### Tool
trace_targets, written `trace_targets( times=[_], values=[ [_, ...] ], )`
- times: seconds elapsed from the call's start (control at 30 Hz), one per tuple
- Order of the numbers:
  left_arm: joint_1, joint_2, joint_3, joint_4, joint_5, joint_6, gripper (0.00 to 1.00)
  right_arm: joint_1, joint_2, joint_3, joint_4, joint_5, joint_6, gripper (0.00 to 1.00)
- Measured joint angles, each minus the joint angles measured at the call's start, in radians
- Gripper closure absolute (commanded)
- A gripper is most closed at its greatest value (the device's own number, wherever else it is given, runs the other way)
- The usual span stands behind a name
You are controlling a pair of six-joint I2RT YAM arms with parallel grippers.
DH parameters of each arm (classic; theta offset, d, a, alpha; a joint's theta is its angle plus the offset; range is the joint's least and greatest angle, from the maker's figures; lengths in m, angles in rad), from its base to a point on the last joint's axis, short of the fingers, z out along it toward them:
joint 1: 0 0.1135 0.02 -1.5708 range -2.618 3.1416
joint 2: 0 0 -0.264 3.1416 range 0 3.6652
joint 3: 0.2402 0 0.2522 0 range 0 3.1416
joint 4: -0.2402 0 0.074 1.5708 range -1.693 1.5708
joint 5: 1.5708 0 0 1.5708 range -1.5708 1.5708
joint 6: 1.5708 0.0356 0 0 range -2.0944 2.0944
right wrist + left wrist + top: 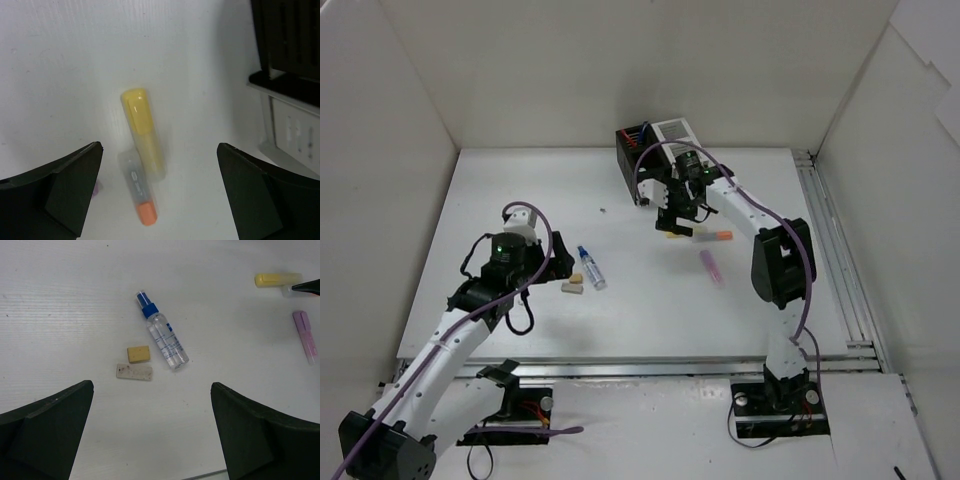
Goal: Sort the stationery into containers
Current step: Pick up the stationery from the center of the board.
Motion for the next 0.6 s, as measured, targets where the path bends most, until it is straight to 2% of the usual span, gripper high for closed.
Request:
trace_targets(
  times=[0.17, 0.3, 0.4, 0.53, 0.6],
  values=[
    [-0.008, 0.011, 0.003, -0.036, -0.023, -0.013, 0.0, -0.018, 0.164, 0.072, -0.023, -0.039, -0.021, 0.1],
    [-0.014, 0.014, 0.006, -0.064, -0.063, -0.021, 0.0, -0.033, 0.207, 0.082, -0.031, -0.07, -0.022, 0.13],
    [-0.019, 0.014, 0.006, -0.077, -0.089, -0.023, 0.0, -0.04, 0.211, 0.082, -0.034, -0.071, -0.026, 0.21],
    [-0.019, 0.011, 0.006, -0.089, -0.117, -0.024, 0.0, -0.046, 0.22, 0.082, -0.034, -0.071, -0.033, 0.5],
    [-0.019, 0.01, 0.006, -0.093, -0.128, -0.024, 0.0, -0.046, 0.232, 0.084, -0.034, -0.072, -0.034, 0.56]
  ],
)
